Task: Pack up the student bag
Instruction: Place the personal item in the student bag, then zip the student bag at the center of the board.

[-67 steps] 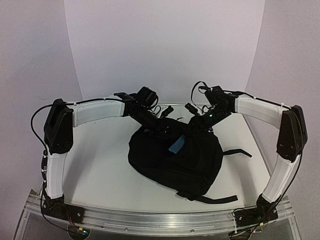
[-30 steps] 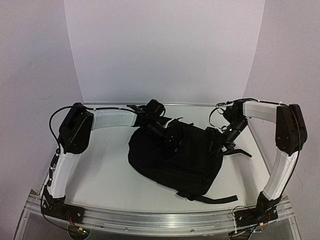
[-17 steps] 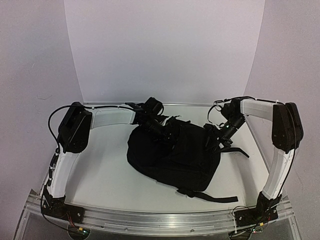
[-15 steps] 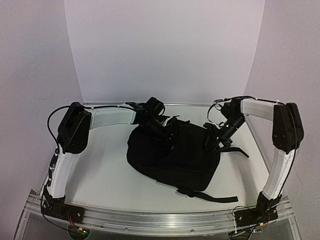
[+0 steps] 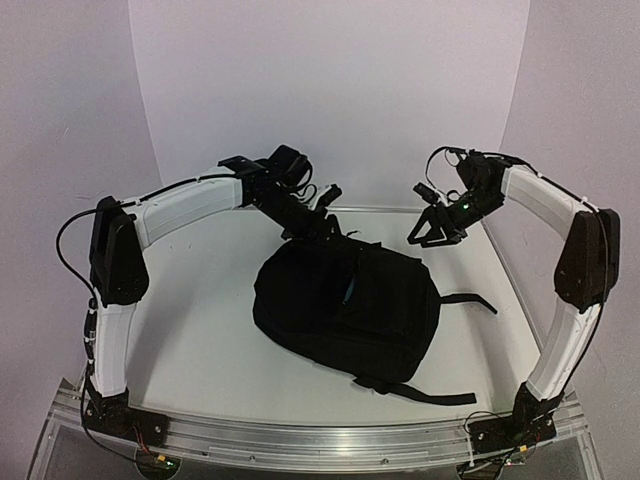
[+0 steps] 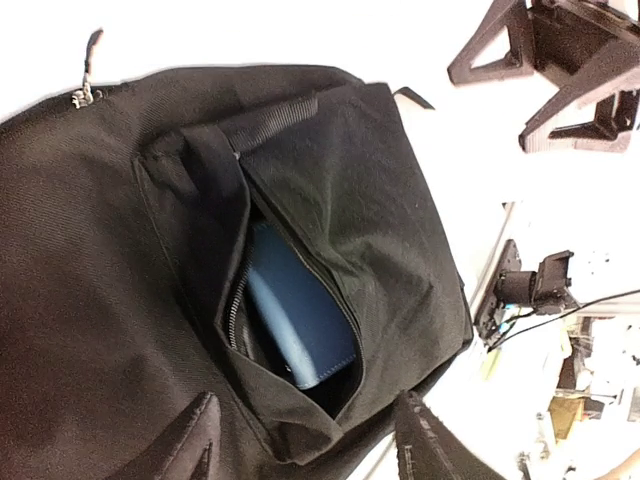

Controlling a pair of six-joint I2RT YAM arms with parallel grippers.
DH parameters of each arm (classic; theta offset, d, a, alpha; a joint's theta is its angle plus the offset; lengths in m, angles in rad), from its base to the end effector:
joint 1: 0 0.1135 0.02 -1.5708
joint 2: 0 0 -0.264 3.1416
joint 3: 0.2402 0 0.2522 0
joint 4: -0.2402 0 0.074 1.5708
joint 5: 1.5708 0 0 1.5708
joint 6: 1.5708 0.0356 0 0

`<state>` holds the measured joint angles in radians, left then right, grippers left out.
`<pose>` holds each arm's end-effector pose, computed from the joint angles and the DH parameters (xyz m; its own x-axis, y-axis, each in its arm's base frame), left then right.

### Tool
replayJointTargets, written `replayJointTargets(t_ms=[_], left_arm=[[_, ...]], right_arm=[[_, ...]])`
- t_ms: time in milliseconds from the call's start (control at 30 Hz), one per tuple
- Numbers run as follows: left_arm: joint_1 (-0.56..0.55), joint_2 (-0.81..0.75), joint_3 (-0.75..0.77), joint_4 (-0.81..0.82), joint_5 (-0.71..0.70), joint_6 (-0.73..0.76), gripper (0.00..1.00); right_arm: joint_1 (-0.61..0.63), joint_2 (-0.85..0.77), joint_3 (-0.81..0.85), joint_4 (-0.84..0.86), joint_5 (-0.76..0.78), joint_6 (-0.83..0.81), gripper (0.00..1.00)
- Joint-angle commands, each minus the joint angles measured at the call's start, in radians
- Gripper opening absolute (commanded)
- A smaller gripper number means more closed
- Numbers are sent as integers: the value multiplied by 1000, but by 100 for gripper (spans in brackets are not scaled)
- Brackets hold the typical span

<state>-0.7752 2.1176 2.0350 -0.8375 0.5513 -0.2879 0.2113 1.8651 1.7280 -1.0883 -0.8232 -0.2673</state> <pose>0.3223 -0.3419 0.2956 -0.7786 0.4242 -0.4625 0.6276 0.5286 -0.5716 0.3667 0.1054 0.2997 -0.7856 -0.3522 -0.5088 -0.6147 0.5388 0.5761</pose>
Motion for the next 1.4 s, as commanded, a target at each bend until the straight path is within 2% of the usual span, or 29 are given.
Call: replayJointTargets(t_ms=[0,100,200,300,400,533,633,733,833,967,1067,1200,1300,1367], left_arm=[[-3,-6,30,15,-10,-12,56],[-8,2,-6,93,43,-64,51],[-33,13,-21,171,45,-96,54],[-59,71,39,143,6,-97,59],[-77,121,107,124,-6,-97,56],[-96,148,143,132,11,-101,47],[-98,150,102,161,11,-125,46],[-90,175,68,128,-59,-161,45],[-71,225,79,20,-134,-182,33],[-68,208,53,-18,-239,-194,19],[-68,203,69,-63,-272,-195,14],[-69,172,68,-120,-310,-178,22],[-70,75,9,-58,-301,-159,36],[-66,13,-33,-17,-306,-166,41]], right_arm=[[18,-25,22,22,-89,31,63],[34,-28,13,29,-109,32,52],[56,-40,-23,82,-102,61,49],[60,-30,-41,128,-111,88,44],[66,-12,-46,144,-127,106,35],[68,1,-52,163,-130,130,32],[68,6,-55,173,-131,139,31],[69,9,-59,183,-131,148,28],[70,3,-58,186,-134,150,27],[87,-16,-71,202,-124,155,22],[105,-30,-92,228,-110,171,21],[125,-46,-116,267,-93,194,19],[151,-65,-135,305,-68,223,17],[183,-83,-153,354,-33,250,17]])
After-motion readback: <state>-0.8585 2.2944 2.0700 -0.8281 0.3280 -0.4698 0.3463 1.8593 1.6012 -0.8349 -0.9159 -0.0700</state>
